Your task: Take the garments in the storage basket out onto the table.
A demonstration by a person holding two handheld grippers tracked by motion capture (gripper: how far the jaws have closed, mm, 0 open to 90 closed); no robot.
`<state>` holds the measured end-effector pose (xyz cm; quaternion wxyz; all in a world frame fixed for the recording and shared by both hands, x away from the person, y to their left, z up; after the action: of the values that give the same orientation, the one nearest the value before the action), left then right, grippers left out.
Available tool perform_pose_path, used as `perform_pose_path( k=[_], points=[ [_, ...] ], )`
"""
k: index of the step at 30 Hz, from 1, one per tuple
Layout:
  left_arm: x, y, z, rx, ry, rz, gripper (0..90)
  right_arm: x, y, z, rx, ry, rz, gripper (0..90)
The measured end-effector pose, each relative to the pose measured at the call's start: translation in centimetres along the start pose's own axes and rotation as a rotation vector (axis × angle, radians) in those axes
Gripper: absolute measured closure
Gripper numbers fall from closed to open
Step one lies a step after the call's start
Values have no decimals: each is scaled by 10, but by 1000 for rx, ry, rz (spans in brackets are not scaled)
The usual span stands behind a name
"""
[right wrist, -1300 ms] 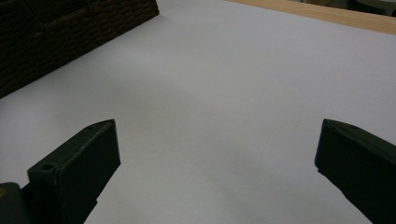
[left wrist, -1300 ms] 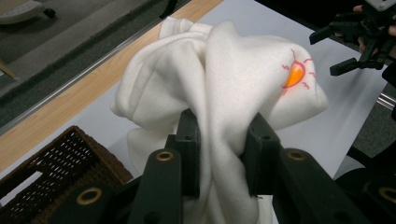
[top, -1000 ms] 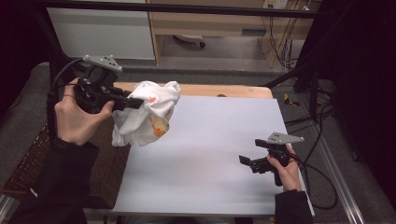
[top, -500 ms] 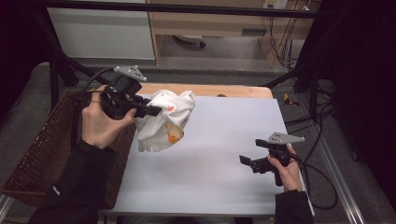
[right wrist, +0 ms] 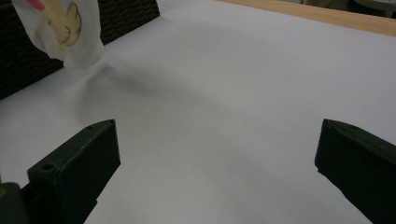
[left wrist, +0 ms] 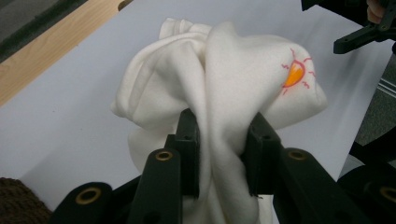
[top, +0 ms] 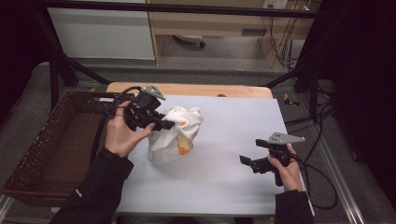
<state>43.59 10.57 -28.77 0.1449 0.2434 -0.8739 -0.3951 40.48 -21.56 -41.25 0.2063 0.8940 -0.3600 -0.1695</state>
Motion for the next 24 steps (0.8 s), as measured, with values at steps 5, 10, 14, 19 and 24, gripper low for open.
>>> perform_pose_path(
  k=[5, 10, 14, 19, 24],
  points=[
    [4, -22, 7, -7, 3, 13, 696, 0, 0, 0, -2, 0, 2, 7],
    [9, -44, 15, -29, 9, 29, 694, 0, 0, 0, -3, -2, 1, 7],
    [11, -60, 20, -37, 18, 52, 692, 0, 0, 0, 0, -1, 1, 7],
    [14, -78, 28, -72, 22, 59, 684, 1, 1, 0, 3, -1, 1, 7],
    [16, -87, 33, -80, 26, 57, 636, 0, 1, 0, 4, 0, 1, 7]
  ],
)
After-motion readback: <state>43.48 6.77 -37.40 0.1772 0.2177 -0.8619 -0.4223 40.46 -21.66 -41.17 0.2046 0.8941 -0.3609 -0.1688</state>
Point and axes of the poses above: each handheld gripper's, and its own axes: y roughly backward along the jaws, z roughly out of its underside, x roughly to its right, the point moved 6 cm from there along -y, roughly forward along the jaws, and after that the axes turned 1 degree about z, right-handed, at the moved point
